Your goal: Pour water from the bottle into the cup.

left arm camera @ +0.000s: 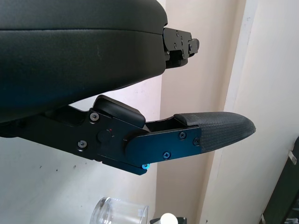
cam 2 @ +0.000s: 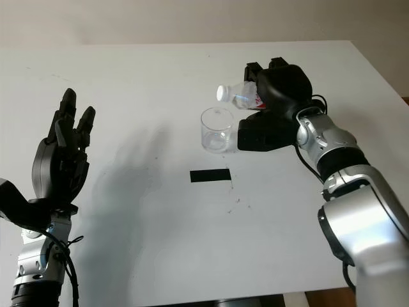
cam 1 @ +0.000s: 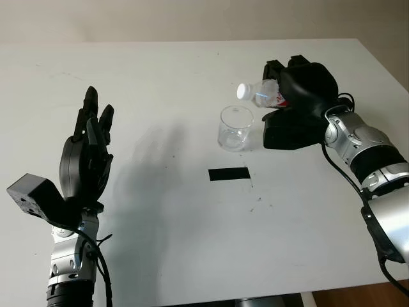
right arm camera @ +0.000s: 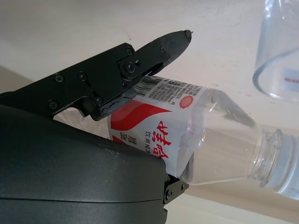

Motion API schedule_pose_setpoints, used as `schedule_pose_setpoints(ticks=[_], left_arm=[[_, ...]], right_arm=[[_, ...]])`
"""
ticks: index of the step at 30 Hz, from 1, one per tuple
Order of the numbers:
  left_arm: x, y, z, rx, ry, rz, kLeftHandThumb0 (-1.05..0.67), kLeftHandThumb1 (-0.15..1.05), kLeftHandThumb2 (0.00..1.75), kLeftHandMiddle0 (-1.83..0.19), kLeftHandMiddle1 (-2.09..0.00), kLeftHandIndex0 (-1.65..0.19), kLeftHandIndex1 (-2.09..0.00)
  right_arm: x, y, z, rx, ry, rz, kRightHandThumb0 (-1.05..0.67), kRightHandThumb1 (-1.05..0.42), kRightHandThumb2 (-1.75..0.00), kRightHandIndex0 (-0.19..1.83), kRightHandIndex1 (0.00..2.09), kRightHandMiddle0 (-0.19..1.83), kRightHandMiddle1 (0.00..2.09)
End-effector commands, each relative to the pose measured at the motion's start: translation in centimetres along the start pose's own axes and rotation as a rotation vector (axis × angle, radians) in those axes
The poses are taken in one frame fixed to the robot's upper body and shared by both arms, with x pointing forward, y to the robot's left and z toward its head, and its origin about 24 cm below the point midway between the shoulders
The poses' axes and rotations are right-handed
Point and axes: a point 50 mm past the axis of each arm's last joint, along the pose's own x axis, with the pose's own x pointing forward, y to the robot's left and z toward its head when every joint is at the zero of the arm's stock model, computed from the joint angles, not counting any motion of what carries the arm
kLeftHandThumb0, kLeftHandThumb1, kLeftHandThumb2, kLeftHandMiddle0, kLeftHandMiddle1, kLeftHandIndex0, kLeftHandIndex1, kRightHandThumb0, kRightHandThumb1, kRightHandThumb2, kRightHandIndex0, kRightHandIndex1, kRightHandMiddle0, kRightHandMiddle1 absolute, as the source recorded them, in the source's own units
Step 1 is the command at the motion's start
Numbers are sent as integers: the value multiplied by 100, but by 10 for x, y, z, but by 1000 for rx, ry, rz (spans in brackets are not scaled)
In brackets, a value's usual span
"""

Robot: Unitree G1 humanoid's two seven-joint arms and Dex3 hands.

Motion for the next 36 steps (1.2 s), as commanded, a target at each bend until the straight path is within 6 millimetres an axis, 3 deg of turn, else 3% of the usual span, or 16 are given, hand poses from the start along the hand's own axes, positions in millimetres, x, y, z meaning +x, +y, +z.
schedule_pose_setpoints(ticks=[1, 15, 25, 36], left_arm=[[0, -1, 1, -7, -10, -1, -86, 105, 59, 19, -47, 0, 0], [0, -1, 1, -10, -12, -4, -86, 105, 58, 19, -46, 0, 0], [-1, -1, 0, -1, -9, 5, -86, 105, 59, 19, -47, -2, 0], [-2, 0, 0, -4, -4, 4, -86, 105, 58, 19, -46, 0, 0]], right_arm=[[6, -22, -8, -40, 8, -72, -11, -104, -6, 53, 209, 18, 209], [11, -36, -8, -161, -34, -131, -16, -104, -8, 57, 209, 24, 209], [11, -45, -9, -374, -118, -210, -25, -101, -5, 67, 209, 39, 209], [7, -47, -11, -407, -178, -244, -25, -98, -4, 78, 209, 50, 209]])
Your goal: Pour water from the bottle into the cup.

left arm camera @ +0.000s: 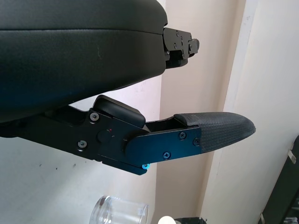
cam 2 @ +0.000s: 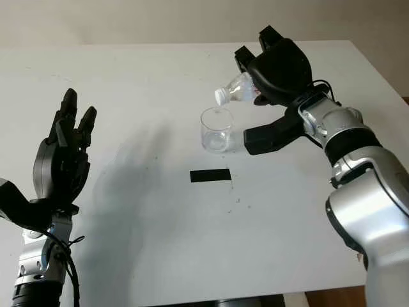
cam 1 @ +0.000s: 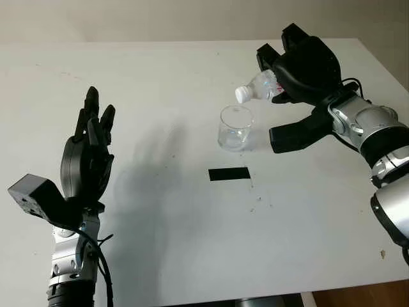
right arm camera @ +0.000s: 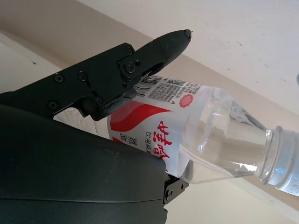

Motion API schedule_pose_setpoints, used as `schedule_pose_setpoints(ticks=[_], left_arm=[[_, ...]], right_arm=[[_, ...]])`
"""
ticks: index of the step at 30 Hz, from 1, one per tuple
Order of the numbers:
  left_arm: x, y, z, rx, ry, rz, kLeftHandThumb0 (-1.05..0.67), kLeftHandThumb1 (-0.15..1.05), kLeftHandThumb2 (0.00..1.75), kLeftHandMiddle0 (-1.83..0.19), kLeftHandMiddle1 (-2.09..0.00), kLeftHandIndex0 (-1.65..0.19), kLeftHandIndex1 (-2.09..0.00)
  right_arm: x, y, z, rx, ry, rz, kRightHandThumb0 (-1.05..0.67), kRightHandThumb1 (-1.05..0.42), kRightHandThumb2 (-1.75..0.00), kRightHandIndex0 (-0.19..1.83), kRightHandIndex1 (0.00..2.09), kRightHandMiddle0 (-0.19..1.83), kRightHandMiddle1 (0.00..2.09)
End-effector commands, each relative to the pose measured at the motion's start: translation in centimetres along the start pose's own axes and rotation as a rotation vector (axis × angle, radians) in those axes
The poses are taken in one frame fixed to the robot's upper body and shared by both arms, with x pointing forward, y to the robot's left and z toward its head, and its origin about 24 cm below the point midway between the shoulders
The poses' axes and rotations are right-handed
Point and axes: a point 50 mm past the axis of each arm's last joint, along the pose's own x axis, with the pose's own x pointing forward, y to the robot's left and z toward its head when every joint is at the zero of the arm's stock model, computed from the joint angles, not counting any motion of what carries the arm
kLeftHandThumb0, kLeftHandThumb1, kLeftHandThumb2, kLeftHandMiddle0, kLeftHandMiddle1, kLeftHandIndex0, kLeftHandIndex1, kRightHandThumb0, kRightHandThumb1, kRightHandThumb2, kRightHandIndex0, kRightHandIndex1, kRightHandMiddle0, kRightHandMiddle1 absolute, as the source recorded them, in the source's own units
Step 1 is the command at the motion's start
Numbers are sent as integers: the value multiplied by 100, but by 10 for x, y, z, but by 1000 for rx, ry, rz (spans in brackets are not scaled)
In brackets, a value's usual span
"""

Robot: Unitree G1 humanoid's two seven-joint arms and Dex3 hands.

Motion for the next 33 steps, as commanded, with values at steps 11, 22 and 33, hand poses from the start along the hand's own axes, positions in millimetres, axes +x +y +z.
schedule_pose_setpoints(ticks=[11, 22, 33], left_arm=[[-1, 1, 1, 1, -4, 7, -86, 105, 59, 19, -47, -1, 0], [-1, 1, 1, 2, -3, 5, -86, 105, 59, 19, -46, 0, 0], [-1, 1, 1, -3, -5, 6, -86, 105, 59, 19, -47, 0, 0]], right_arm=[[3, -15, -14, -107, -40, -76, -27, -95, -4, 84, 209, 58, 209], [3, -14, -14, -123, -53, -61, -28, -94, -5, 82, 209, 56, 209], [3, -13, -13, -62, -22, -49, -25, -96, -6, 79, 209, 54, 209]])
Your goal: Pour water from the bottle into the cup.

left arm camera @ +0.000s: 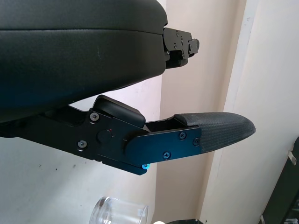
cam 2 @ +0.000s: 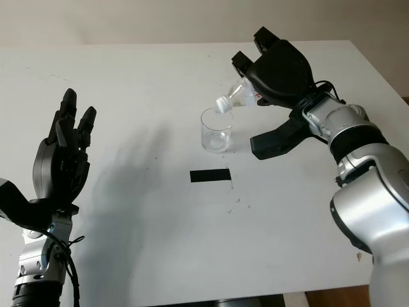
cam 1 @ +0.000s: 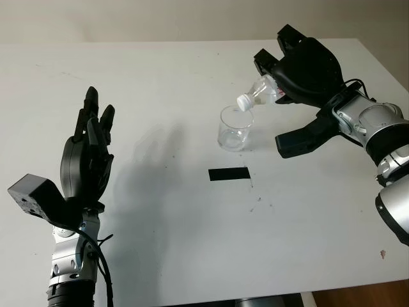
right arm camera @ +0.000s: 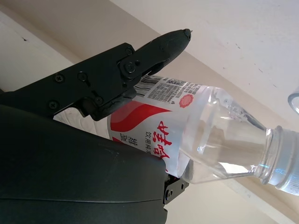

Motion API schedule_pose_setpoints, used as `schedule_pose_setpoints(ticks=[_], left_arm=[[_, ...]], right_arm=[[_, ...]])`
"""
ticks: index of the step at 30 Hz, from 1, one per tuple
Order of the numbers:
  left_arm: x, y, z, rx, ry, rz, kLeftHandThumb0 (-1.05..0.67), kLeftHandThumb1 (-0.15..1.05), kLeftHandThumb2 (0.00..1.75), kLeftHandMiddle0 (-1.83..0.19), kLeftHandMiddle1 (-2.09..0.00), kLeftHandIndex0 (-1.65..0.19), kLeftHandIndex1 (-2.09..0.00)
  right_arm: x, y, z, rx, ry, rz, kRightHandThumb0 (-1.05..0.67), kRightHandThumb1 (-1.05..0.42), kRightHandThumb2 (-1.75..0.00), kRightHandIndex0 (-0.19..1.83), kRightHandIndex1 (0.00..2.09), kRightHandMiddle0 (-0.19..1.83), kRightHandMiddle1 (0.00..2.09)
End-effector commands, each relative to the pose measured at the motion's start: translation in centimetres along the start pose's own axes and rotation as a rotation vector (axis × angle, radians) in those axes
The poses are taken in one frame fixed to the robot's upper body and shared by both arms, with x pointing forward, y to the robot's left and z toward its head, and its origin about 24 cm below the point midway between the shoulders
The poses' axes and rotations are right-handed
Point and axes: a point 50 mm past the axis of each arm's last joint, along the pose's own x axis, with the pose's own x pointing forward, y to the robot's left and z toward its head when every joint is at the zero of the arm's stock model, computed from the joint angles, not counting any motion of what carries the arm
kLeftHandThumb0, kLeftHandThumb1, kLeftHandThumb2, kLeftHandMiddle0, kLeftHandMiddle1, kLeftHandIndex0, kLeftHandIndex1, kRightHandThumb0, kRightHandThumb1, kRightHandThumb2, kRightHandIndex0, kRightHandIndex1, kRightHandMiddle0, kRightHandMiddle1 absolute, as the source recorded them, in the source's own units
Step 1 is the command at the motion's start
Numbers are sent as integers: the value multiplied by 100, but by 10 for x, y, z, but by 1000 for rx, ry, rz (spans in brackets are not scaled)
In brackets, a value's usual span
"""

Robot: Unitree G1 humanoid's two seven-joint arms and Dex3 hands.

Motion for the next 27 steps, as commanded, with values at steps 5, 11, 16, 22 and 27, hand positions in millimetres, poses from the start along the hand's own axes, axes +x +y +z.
schedule_pose_setpoints(ticks=[5, 11, 16, 22, 27], left_arm=[[-2, 1, 1, -4, -3, 3, -86, 105, 59, 19, -45, 0, 0], [-2, 1, 1, -1, 1, 5, -87, 105, 59, 19, -46, -1, 0], [-3, 1, 1, 1, 0, 7, -86, 105, 59, 19, -46, -1, 0], [-3, 2, 2, 1, -1, 2, -86, 105, 58, 19, -47, -1, 0], [-2, 1, 2, 1, -3, 1, -86, 105, 58, 19, -45, 0, 0]], right_arm=[[7, -12, -14, 282, 178, -30, -18, -99, -7, 73, 209, 47, 209], [14, -21, -11, 748, 316, -116, -8, -103, -9, 94, 209, 54, 209], [18, -29, -15, 1135, 374, -155, -7, -103, -19, 111, 209, 84, 209], [16, -43, -17, 1528, 399, -163, -10, -105, -27, 139, 209, 124, 209], [6, -59, -11, 1859, 370, -97, -9, -105, -38, 176, 209, 161, 209]])
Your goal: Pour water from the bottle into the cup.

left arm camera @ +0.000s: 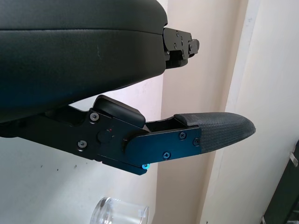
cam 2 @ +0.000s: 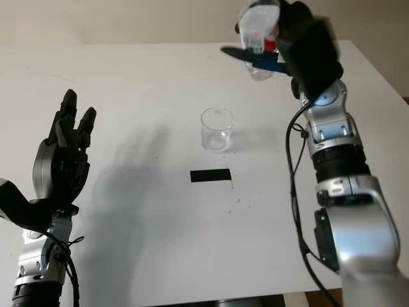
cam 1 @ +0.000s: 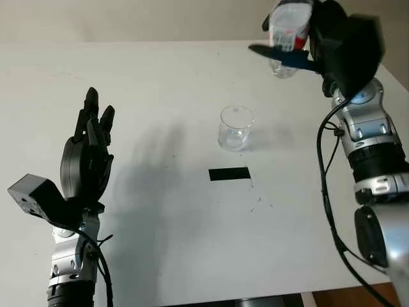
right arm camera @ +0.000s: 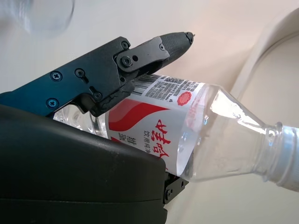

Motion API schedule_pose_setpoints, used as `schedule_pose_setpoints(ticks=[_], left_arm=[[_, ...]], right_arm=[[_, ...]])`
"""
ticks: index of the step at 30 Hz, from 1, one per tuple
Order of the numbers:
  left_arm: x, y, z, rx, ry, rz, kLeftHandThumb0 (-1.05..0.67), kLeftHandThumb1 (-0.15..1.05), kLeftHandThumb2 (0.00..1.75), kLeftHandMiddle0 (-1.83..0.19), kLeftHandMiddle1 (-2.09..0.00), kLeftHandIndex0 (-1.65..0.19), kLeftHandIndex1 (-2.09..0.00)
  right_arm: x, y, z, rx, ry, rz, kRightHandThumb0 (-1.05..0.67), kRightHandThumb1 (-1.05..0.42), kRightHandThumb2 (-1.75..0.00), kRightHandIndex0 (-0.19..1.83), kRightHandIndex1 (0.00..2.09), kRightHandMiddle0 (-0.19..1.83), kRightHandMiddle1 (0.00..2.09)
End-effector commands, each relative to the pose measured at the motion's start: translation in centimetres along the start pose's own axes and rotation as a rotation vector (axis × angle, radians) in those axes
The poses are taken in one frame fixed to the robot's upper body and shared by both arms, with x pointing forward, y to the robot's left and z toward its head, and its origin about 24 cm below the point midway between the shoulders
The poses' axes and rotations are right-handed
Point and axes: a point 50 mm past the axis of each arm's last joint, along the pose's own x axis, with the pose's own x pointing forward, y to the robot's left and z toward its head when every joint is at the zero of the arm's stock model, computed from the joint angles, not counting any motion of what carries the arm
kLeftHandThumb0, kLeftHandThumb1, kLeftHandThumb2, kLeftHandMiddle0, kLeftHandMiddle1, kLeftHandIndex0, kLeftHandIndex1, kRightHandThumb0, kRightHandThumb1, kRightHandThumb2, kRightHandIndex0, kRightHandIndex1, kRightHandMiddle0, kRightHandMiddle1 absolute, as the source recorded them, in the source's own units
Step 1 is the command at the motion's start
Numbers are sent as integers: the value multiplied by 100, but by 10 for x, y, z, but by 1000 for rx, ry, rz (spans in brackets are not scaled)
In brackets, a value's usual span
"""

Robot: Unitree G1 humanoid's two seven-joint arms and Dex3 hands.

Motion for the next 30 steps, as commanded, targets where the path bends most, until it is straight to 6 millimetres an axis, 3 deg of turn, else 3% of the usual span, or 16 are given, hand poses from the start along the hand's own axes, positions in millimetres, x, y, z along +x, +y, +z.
schedule_pose_setpoints(ticks=[1, 5, 8, 16, 30], left_arm=[[-2, 1, 3, 3, -11, -3, -86, 105, 59, 19, -46, 0, 0], [-2, 0, 3, 1, -12, -8, -86, 105, 59, 19, -46, 0, 0], [-2, -1, 3, -3, -12, -8, -86, 105, 59, 19, -44, 0, 0], [-3, -2, 2, 1, -9, -6, -85, 105, 61, 19, -41, 1, 0], [-5, -2, 3, -6, -5, 4, -85, 105, 61, 19, -40, 1, 0]], right_arm=[[-8, 2, 13, 108, -11, 35, -10, -105, -40, 177, 209, 162, 209], [-24, 10, 20, 265, 37, 99, -11, -105, -45, 181, 209, 163, 209], [-35, 15, 20, 329, 58, 148, -13, -105, -50, 183, 209, 181, 209], [-55, 36, 3, 317, 154, 257, -12, -105, -58, 183, 209, 183, 209], [-68, 63, -29, 292, 248, 367, -18, -105, -56, 183, 209, 183, 209]])
